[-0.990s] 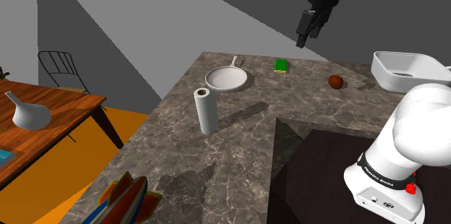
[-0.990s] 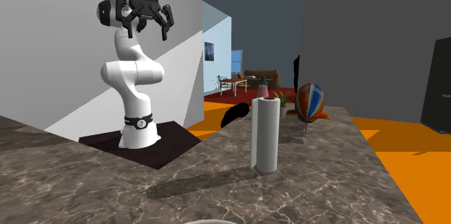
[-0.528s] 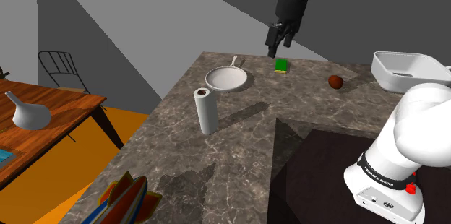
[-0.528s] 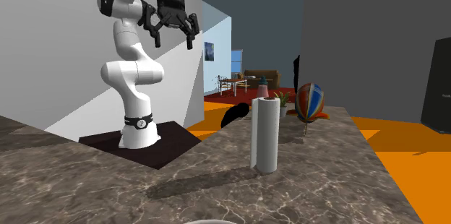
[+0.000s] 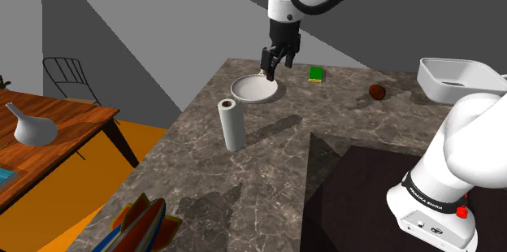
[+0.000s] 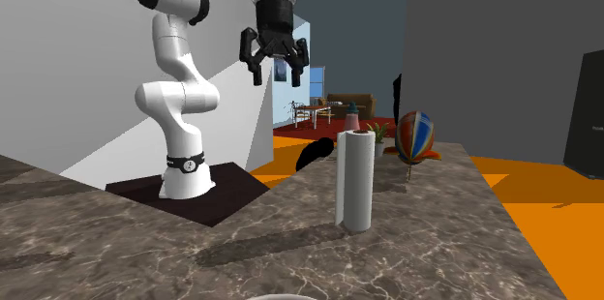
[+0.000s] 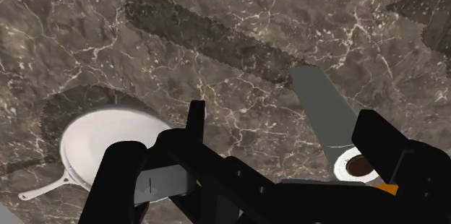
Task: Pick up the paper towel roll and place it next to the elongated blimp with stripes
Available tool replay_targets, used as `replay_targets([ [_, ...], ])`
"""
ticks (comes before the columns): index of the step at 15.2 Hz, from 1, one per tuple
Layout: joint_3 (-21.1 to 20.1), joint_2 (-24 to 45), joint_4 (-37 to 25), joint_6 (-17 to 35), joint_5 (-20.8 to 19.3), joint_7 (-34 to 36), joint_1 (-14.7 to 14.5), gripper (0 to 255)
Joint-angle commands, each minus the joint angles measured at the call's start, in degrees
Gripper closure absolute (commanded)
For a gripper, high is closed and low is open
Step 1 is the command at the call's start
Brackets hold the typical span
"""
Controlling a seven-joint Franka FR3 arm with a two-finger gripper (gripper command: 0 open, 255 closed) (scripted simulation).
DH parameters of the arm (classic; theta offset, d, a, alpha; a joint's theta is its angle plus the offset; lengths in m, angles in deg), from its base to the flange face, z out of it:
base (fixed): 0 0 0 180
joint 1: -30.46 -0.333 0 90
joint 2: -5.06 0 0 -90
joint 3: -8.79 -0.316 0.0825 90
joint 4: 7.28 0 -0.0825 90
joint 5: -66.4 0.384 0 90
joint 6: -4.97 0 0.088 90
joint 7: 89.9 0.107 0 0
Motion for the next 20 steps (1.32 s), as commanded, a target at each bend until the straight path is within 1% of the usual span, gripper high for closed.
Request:
replay_targets([
  [1, -1.5, 3.9, -2.4, 1.2, -0.5, 1.8, -0.4, 0],
  [8, -5.4, 19.0, -13.4, 3.5, -4.6, 7.9, -2.0, 0],
  [14, -7.0, 32.8, -25.9, 2.8, -9.5, 12.8, -5.0, 0],
  [15, -7.0, 33.6, -26.8, 2.7, -9.7, 13.0, -5.3, 0],
  [20, -6.8, 34.9, -24.5, 6.1, -10.3, 13.4, -5.3, 0],
])
